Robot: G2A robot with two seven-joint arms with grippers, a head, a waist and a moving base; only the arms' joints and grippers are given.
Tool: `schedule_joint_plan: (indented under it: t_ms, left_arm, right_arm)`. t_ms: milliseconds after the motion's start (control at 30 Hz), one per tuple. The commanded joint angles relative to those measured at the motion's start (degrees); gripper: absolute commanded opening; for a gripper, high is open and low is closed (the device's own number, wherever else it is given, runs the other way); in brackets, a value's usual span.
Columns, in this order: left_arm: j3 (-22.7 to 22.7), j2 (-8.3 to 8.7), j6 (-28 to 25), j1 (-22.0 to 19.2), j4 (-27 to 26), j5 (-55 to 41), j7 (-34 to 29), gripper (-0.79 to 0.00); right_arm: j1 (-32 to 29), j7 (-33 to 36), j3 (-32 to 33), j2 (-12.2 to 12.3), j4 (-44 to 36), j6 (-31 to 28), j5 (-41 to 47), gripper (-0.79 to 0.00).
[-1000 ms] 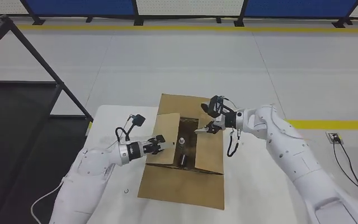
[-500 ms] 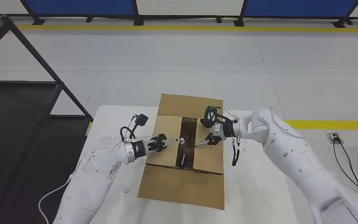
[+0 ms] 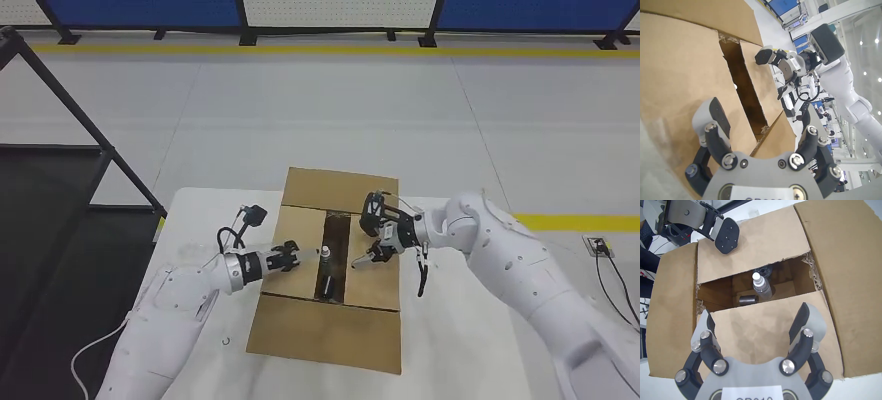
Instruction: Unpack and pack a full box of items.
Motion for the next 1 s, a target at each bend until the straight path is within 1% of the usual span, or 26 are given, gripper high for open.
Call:
schedule_joint_plan:
  t_ms: [0, 200, 333, 400, 567, 767, 867, 967]
  left_arm:
    - [0.2, 0.0, 0.0, -0.1, 0.1, 0.1, 0.1, 0.0]
    - [0.6, 0.04, 0.7, -0.3, 0.5, 0.6, 0.4, 0.0]
    - [0.9, 0.08, 1.1, -0.4, 0.7, 1.0, 0.4, 0.0]
    - [1.0, 0.1, 1.0, -0.5, 0.7, 1.0, 0.5, 0.0]
    - [0.0, 0.27, 0.2, -0.3, -0.7, -0.4, 1.4, 0.0]
    - [-3.1, 0.86, -0.5, 0.2, -3.9, -3.6, 1.7, 0.0]
    - [-5.6, 1.37, -1.5, 0.8, -5.2, -6.0, 0.9, 0.0]
    - [-8.5, 2.08, -2.9, 1.4, -5.1, -7.7, -0.8, 0.0]
  right_arm:
    - [0.4, 0.5, -0.6, -0.3, 0.7, 0.0, 0.7, 0.0]
    - [1.5, 2.4, -2.4, -1.5, 3.1, 0.0, 3.1, 0.0]
    - [2.0, 2.4, -3.3, -2.1, 4.0, 0.0, 3.9, 0.0]
    - [2.4, 0.9, -3.3, -2.2, 4.2, 0.0, 3.9, 0.0]
    - [3.1, -6.3, -1.8, -1.6, 7.5, 0.0, 4.1, 0.0]
    - [2.7, -14.0, 1.5, -0.8, 14.2, 0.0, 8.1, 0.0]
    - [1.8, -15.4, 3.2, -1.0, 17.9, 0.0, 11.9, 0.0]
    - [0.7, -14.7, 4.3, -1.5, 21.2, 1.0, 15.2, 0.0]
